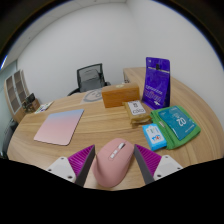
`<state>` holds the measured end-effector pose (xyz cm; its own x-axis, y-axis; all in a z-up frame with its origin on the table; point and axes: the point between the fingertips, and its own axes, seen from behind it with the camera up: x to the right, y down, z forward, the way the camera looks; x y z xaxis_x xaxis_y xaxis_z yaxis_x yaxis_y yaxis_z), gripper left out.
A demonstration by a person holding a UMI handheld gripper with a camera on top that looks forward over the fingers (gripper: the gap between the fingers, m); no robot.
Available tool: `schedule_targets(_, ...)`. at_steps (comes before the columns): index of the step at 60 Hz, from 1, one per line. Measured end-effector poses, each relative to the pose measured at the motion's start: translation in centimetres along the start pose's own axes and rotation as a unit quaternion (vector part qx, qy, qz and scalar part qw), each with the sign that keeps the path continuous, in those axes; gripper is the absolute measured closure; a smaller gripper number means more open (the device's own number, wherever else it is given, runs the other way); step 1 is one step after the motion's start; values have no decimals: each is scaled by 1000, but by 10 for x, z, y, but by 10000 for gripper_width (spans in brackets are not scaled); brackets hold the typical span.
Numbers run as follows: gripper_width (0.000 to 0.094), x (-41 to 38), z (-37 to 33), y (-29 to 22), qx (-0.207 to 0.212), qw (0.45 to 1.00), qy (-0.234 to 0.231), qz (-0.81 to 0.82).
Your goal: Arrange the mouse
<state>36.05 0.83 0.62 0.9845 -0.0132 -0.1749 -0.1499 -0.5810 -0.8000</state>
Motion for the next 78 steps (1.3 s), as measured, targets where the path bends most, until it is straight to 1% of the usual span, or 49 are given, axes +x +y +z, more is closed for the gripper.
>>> schedule_targets(5, 127, -10, 12, 1, -7, 1000, -10, -23)
schedule_targets(10, 176, -14, 20, 3, -8, 999, -14, -42)
schedule_targets(12, 226, -11, 22, 5, -10, 999, -9, -46)
schedule_targets(17, 305, -8, 20, 5, -4, 998, -6, -57)
schedule_targets(20, 399, -6, 17, 6, -3, 998, 1, -59)
schedule_targets(22, 439, -6, 17, 6, 1, 998, 5, -55)
schedule_targets(27, 492, -5, 21, 5, 0, 998, 8, -61)
schedule_targets(32, 500, -11, 19, 0, -11, 999, 10, -48)
schedule_targets(37, 499, -43, 13, -42, 23, 998, -8, -66)
schedule_targets(42, 499, -93, 18, -86, 54, 993, -24, -98)
schedule_targets(47, 500, -150, 34, -120, 70, 993, -43, -87)
schedule_targets(51, 501, -187, 56, -133, 76, 992, -37, -89)
schedule_targets(57, 500, -235, 93, -123, 53, 995, -30, -76)
schedule_targets(60, 501, -247, 112, -112, 39, 996, -21, -78)
schedule_targets(67, 503, -261, 145, -79, 1, 995, -7, -96)
schedule_targets(73, 502, -262, 159, -57, -26, 994, 4, -106)
schedule_targets(76, 496, -260, 163, -44, -48, 993, 8, -110)
schedule_targets(77, 497, -261, 164, -49, -36, 993, 7, -110)
schedule_targets(78, 499, -260, 165, -47, -35, 993, 8, -113)
